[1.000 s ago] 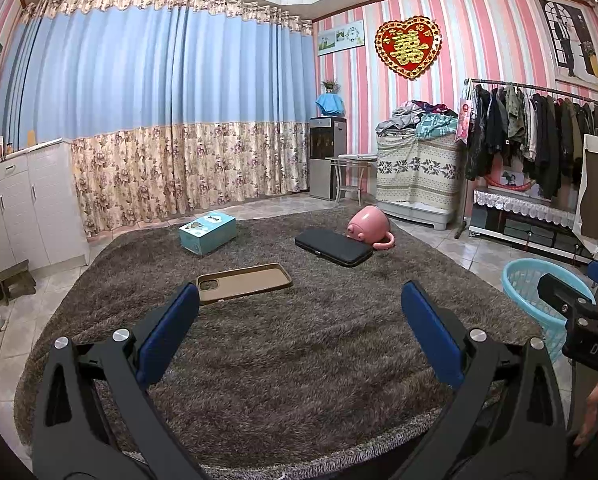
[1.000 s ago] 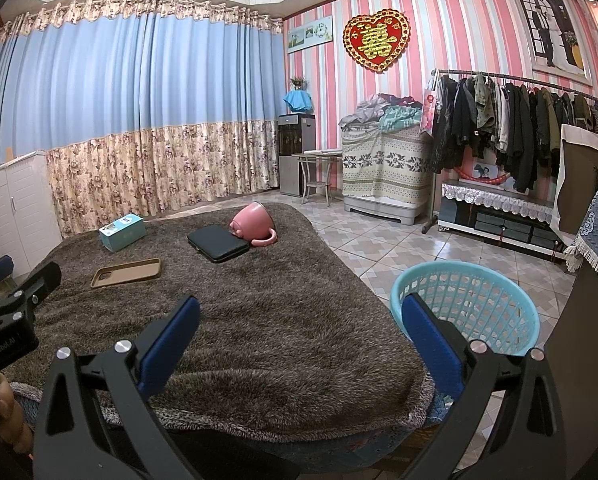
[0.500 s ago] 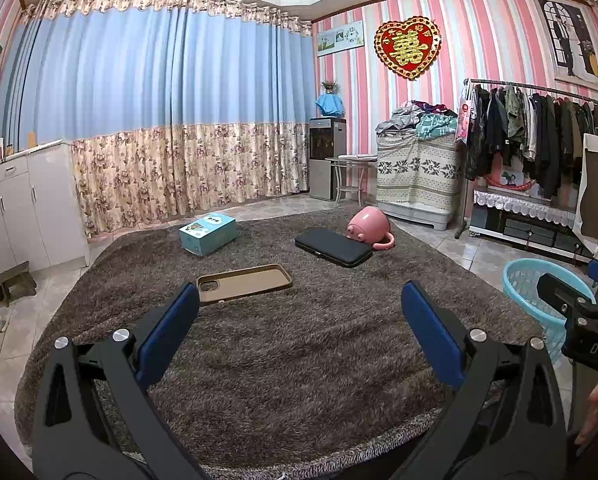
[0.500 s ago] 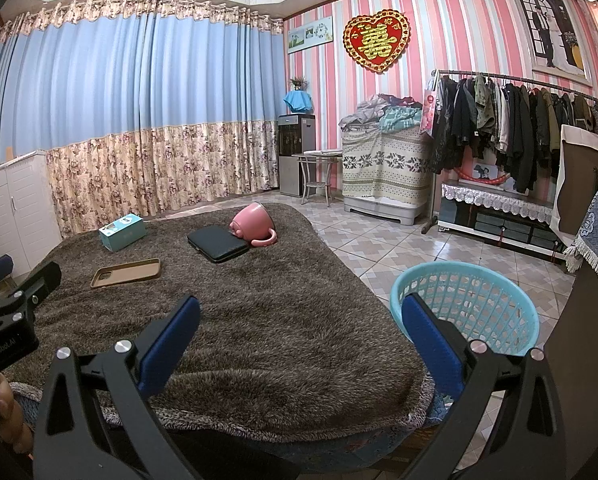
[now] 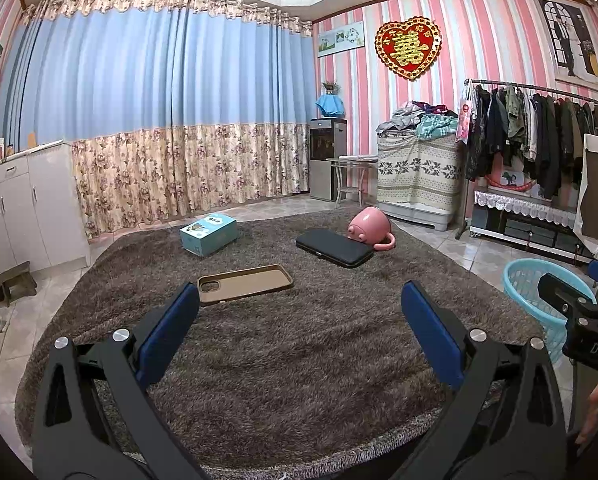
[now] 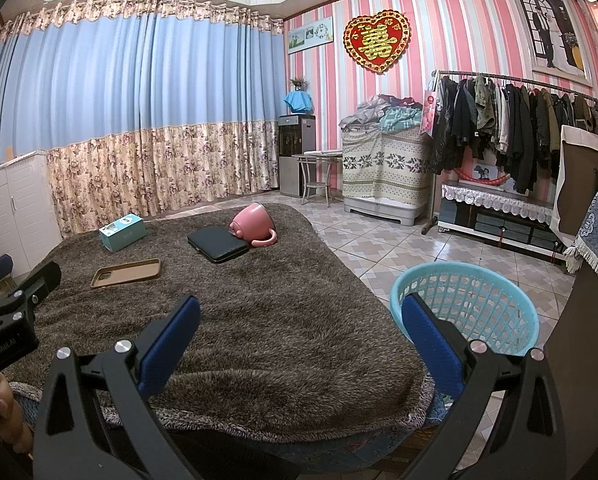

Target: Collect trash

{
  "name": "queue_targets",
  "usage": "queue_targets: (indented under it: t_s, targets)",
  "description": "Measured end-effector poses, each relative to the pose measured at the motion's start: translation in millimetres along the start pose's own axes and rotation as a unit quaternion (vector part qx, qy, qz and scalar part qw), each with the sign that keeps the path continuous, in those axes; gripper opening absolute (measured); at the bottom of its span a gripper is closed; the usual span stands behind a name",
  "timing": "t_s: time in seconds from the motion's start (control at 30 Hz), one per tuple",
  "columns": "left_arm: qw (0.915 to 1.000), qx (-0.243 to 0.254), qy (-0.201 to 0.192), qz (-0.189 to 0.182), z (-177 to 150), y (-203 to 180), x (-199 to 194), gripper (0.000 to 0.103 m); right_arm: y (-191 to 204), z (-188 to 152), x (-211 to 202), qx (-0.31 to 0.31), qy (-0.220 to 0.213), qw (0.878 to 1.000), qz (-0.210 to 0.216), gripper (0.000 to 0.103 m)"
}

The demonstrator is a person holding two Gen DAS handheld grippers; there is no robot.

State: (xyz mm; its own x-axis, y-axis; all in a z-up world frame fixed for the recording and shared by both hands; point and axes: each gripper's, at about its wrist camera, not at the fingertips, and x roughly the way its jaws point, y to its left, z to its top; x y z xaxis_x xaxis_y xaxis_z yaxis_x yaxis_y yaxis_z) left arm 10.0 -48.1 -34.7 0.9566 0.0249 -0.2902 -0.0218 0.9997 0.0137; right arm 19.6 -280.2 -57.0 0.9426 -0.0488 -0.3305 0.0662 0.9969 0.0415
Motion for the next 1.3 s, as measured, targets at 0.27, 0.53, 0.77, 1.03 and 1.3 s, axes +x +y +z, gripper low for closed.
queue_targets:
  t_s: [0.27,0.53,0.77,1.03,1.3]
  targets:
    - [1.0000,0.000,0.000,0.000,-0.4,0.2,0.7,0.098,0.0,-0.4,0.1,0.000,0.000,1.000,0.000,0.099]
    - [1.0000,0.000,0.000,0.000,-0.7,0.5,0.7,0.098,0.0,-0.8,0.3,0.000,0.000,1.000,0.000,0.099]
    - [1.0000,0.001,-0.001,0.000,-1.1,0.3,0.6,0.098,0.2,-1.0,0.3,0.000,-0.001,1.000,0.000,0.099]
    - [1.0000,0.001,0.000,-0.001,-1.9,-0.6,0.8,0.098,0.4,-1.2,0.6,0.000,0.000,1.000,0.000,0.099]
    - [1.0000,0.001,0.000,0.000,-2.0,-1.2,0.3,0.098,0.4,-1.5,0.5,-0.001,0.000,1.000,0.000,0.099]
